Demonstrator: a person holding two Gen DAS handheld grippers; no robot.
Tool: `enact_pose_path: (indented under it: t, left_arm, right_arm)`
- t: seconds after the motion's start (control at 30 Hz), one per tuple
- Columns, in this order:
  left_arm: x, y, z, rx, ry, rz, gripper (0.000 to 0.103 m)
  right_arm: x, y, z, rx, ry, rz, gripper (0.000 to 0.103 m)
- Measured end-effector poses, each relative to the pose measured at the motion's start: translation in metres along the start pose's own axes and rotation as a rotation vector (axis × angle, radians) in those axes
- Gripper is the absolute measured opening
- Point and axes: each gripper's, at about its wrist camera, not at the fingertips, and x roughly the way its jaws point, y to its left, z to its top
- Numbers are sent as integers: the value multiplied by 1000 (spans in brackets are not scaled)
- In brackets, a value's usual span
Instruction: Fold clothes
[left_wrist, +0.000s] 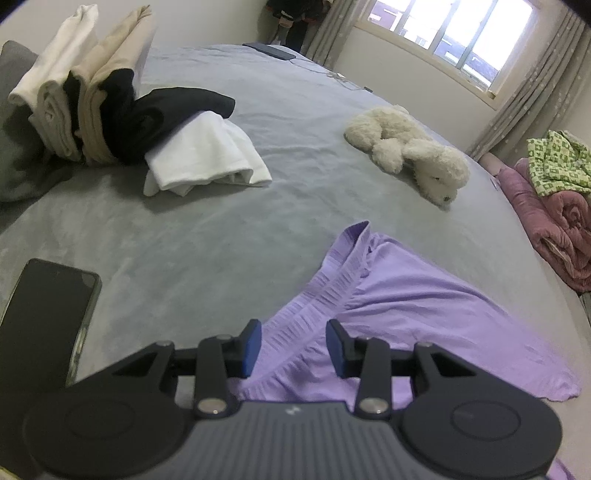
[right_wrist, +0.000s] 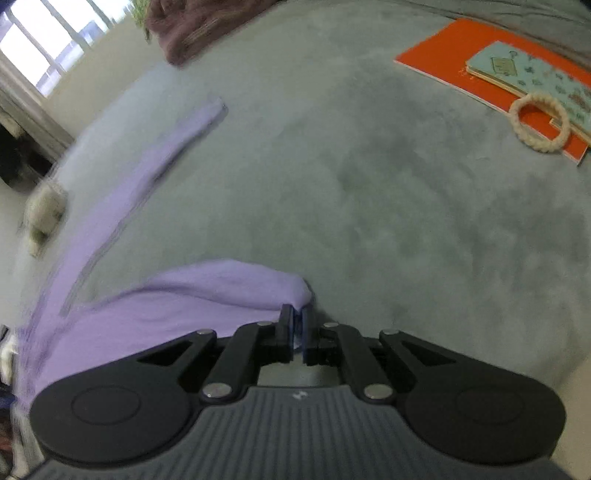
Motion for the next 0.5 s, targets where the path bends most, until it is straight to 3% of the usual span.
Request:
enact_pose_path:
  t: [0.1,0.13,0.3,0.37,0.43,0.5]
  left_arm:
    - [1,1,0,-3,5,2,39]
    - [1,1,0,-1,5,1,39]
    - [1,-1,-1,2,7,-6,39]
    - [2,-2,-2,8,10,-7,40]
    - [2,-4,-2,13,13,-8,40]
    - [2,-4,-2,15,11,-6,40]
  right_arm:
    - [-14,4,1,-3,-58,48,8]
    - [-17,6,3,-17,-67,44,16]
    - [-13,16,-1,-145,40,118,17]
    - [-9,23,-3,-212,65,44,17]
    - [-9,26,6,-213,3,-86,17]
    - [0,28,17,-214,-8,-46,17]
